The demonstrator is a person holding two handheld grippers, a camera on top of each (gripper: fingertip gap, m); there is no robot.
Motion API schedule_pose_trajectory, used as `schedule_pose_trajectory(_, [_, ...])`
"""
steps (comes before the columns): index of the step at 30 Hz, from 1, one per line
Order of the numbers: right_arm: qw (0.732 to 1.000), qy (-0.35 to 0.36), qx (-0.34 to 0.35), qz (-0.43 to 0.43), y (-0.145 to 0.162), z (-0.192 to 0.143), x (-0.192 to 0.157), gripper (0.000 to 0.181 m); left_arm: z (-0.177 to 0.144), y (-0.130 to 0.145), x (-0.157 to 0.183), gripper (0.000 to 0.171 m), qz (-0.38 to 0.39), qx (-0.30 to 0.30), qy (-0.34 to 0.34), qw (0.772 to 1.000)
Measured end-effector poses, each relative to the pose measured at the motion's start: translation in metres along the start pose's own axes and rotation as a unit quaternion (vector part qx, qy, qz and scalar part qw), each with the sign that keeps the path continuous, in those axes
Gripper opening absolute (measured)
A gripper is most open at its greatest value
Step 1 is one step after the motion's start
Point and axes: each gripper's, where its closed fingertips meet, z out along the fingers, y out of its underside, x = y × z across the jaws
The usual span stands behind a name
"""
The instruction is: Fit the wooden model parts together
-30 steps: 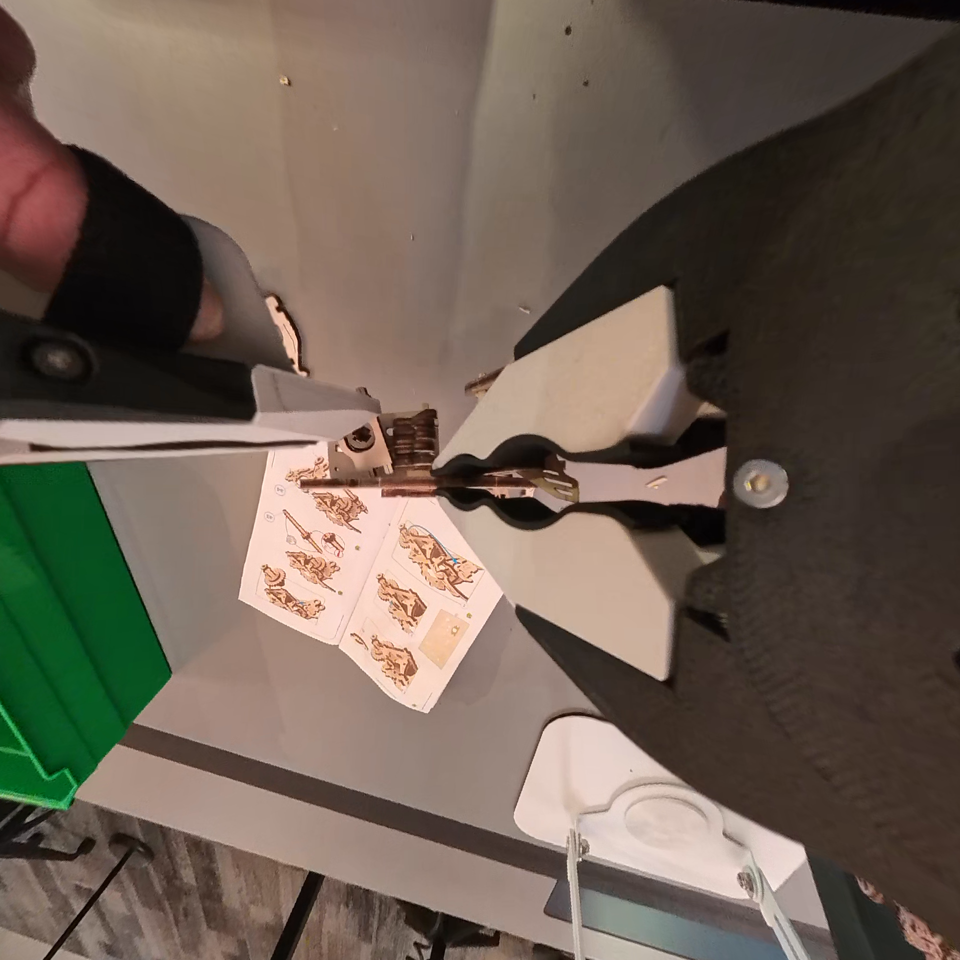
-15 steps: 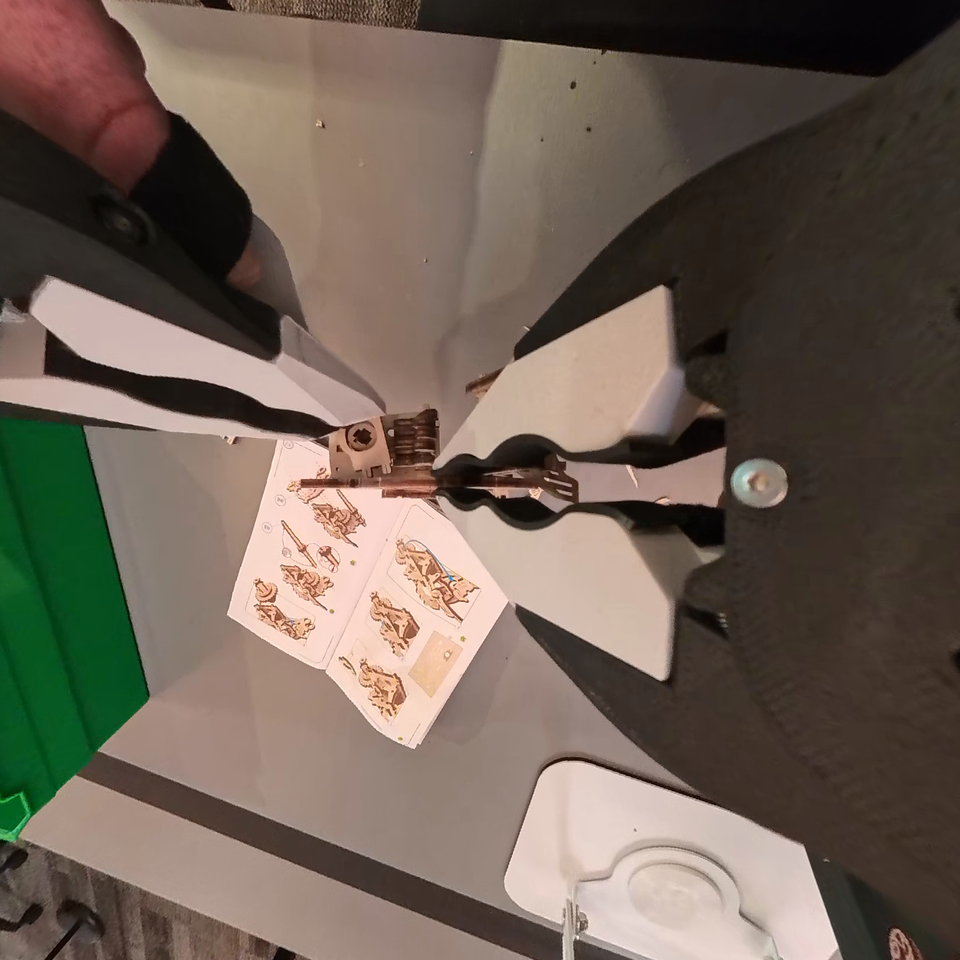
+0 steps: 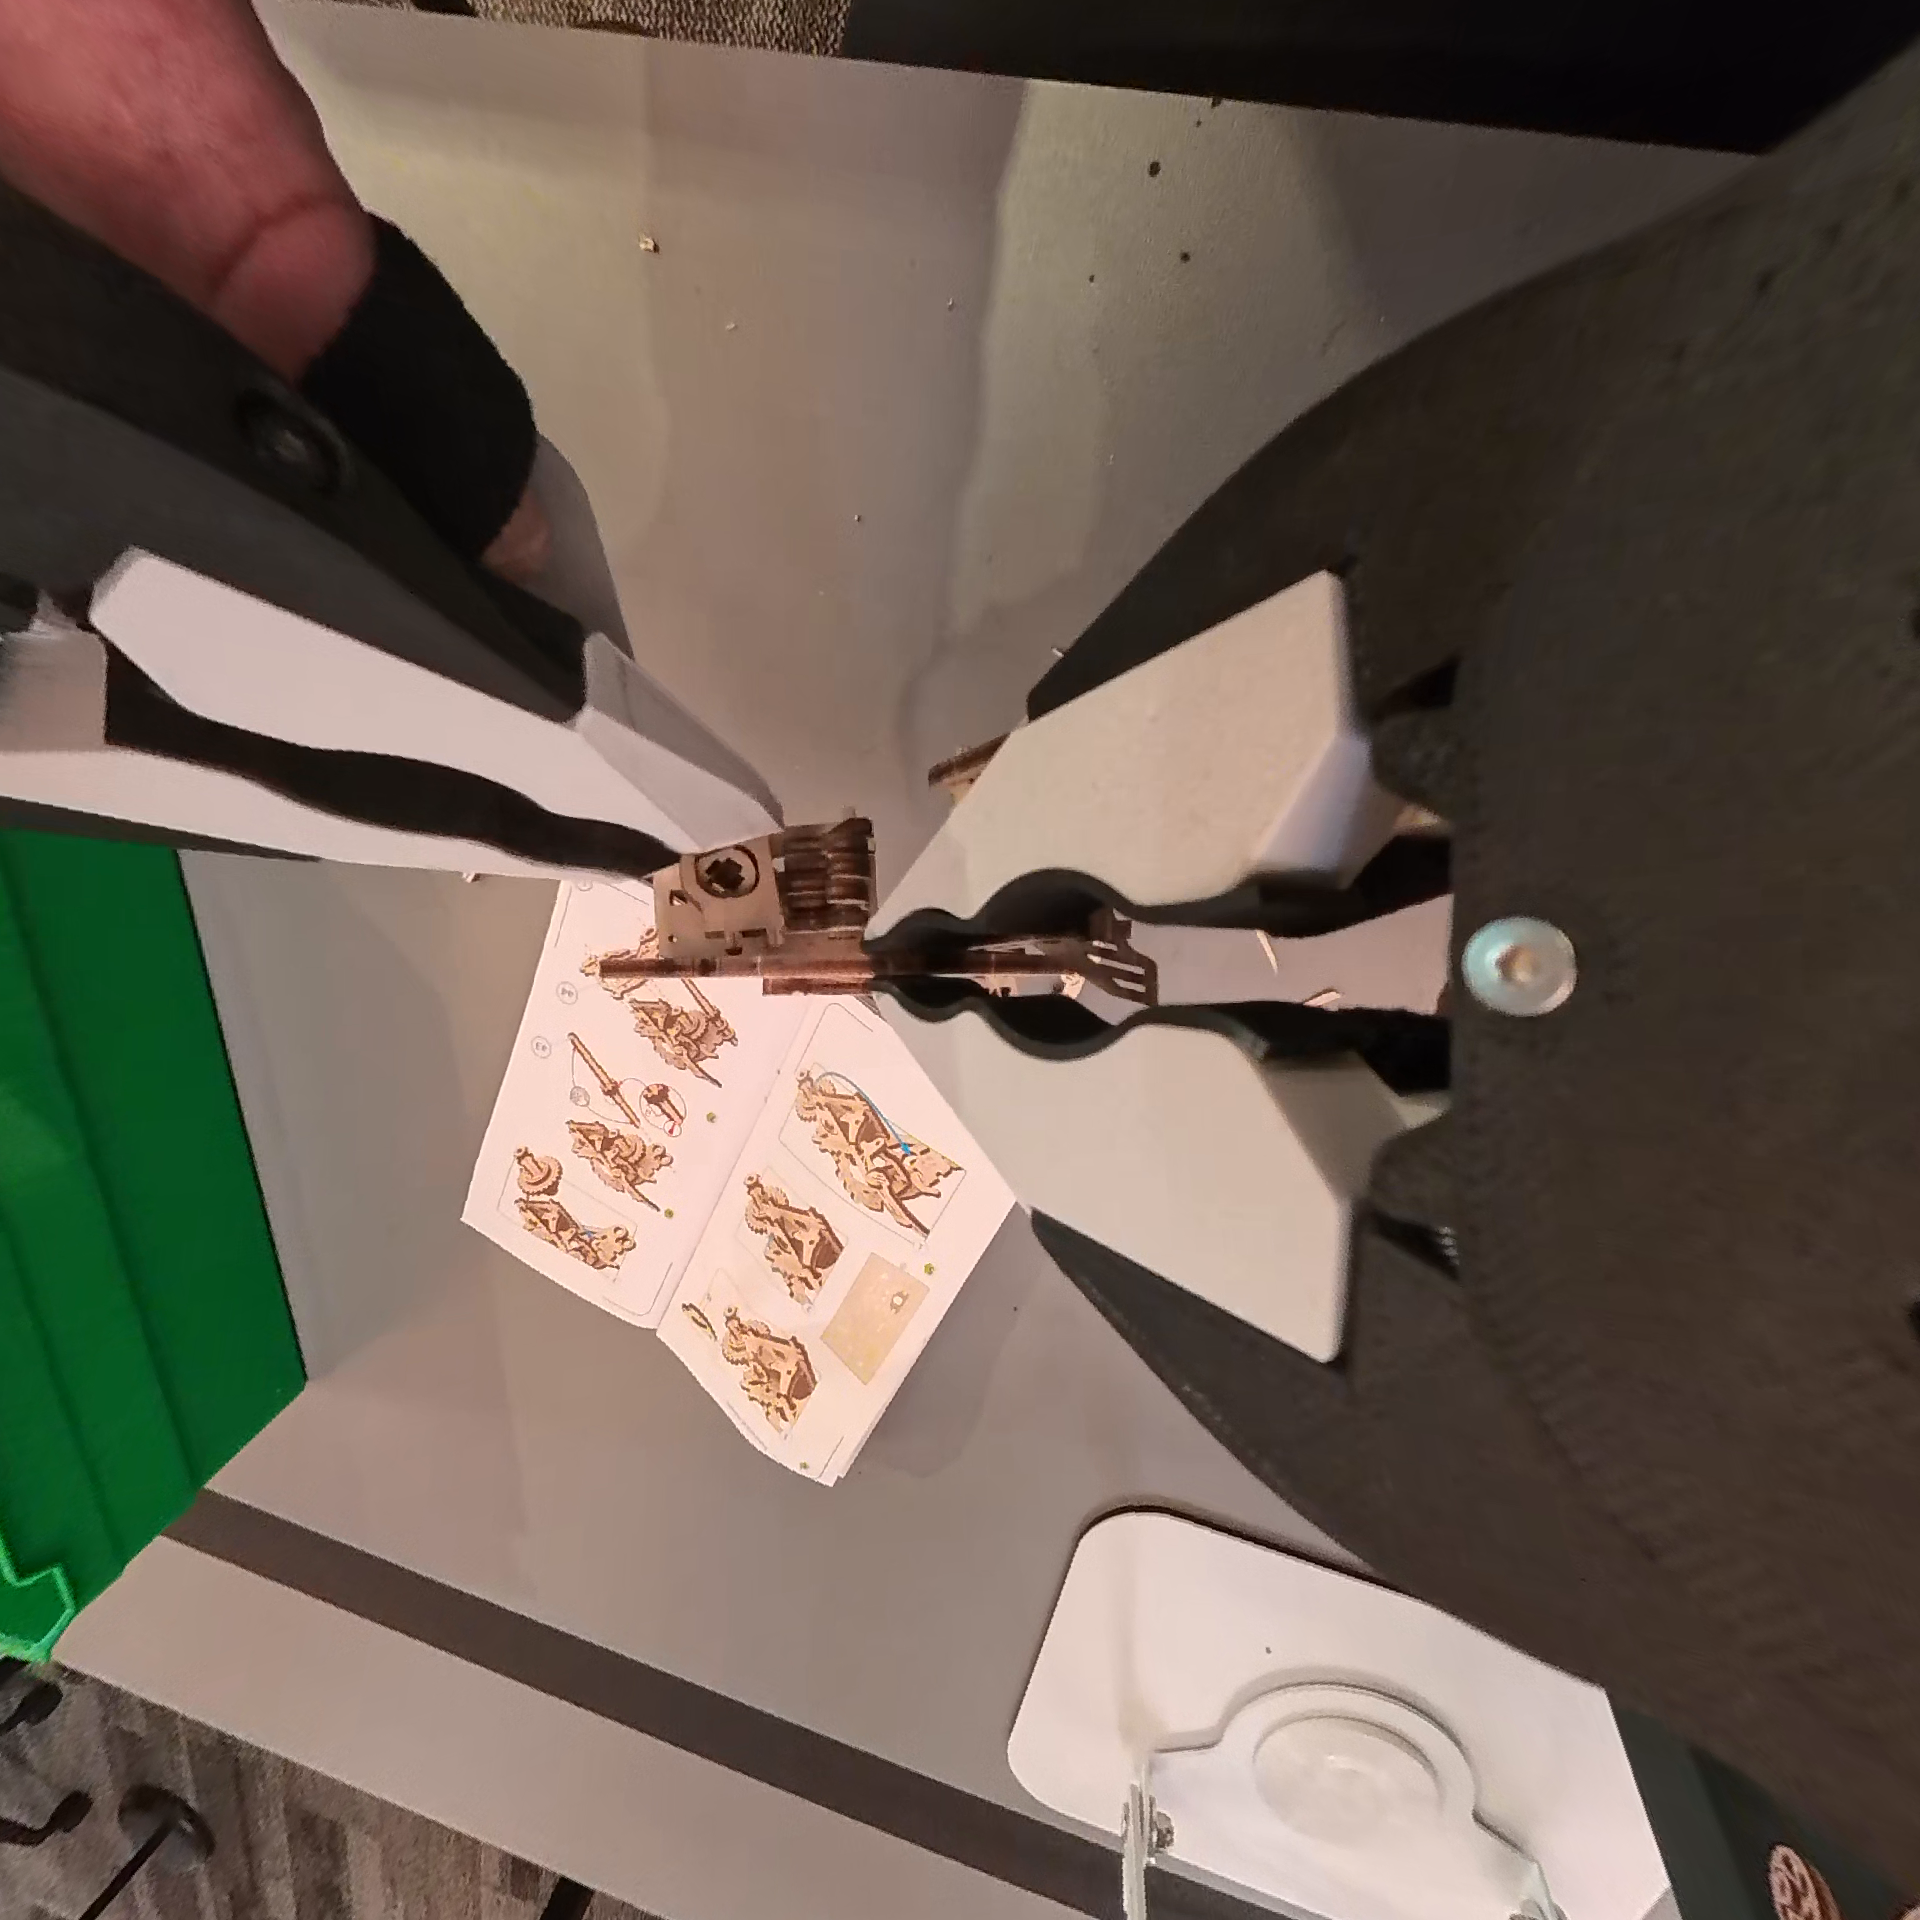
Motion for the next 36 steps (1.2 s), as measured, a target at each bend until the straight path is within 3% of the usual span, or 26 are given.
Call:
schedule_pose_trajectory(15, [0.997, -0.049, 0.046, 0.045, -0.013, -0.01, 0.001, 0.011, -0.002, -0.001, 0.003, 0.0, 0.005, 0.004, 0.001, 1.0])
schedule_pose_trajectory(36, [0.994, -0.05, 0.074, 0.065, -0.013, -0.011, 0.007, 0.01, -0.004, -0.004, 0.002, 0.001, -0.012, 0.01, 0.011, 1.0])
